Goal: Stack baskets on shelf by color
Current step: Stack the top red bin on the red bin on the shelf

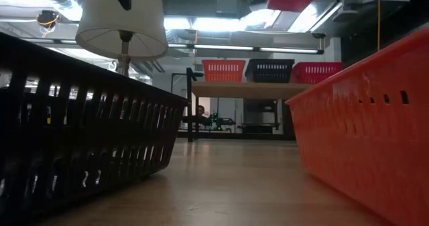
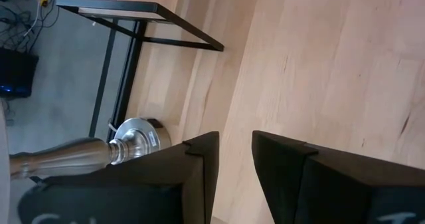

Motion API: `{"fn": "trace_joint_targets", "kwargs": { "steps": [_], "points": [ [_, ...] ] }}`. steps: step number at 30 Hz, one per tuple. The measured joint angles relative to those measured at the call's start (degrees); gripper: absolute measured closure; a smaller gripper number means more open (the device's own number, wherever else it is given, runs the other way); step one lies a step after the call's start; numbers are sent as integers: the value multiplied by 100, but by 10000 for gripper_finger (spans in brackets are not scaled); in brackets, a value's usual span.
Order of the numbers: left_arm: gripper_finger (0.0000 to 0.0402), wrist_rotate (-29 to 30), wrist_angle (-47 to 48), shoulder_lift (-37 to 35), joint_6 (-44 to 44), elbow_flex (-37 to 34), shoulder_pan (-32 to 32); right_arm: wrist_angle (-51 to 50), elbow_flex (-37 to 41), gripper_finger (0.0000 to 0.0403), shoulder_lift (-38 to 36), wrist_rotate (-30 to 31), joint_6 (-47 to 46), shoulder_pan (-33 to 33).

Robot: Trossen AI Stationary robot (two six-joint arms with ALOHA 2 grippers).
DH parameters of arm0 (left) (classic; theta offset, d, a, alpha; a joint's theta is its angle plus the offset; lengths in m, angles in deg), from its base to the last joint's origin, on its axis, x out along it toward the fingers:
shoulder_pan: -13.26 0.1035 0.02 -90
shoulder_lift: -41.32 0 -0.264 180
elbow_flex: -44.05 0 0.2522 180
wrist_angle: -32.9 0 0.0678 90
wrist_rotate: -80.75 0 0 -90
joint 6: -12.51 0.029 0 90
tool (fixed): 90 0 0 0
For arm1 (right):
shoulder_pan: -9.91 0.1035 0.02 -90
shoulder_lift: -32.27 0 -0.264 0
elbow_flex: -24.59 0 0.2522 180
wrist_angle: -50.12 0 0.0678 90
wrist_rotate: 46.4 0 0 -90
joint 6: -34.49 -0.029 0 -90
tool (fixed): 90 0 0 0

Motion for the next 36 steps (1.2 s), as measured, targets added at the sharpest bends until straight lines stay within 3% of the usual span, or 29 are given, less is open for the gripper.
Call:
{"fn": "trace_joint_targets", "kwargs": {
  "steps": [4,9,15,20,26,32,36],
  "points": [
    [318,0,-15,2,0,0,0,-37,261,402,-554,64,385,-444],
    [318,0,-17,2,18,0,0,-48,1131,402,-1491,30,777,-1092],
    [318,9,-159,2,299,0,39,793,2567,402,-2455,-338,1427,-1770],
    [318,27,-225,2,302,0,152,1618,3374,402,-2750,-742,2372,-2455],
    [318,31,-227,2,299,0,329,2574,3060,402,-2736,-1566,3367,-3743],
    [318,30,-226,2,304,0,449,2208,2671,403,-2483,-2790,3508,-5129],
    [318,31,-225,2,304,0,583,2100,2920,403,-2133,-3287,3967,-5586]
  ]
}}
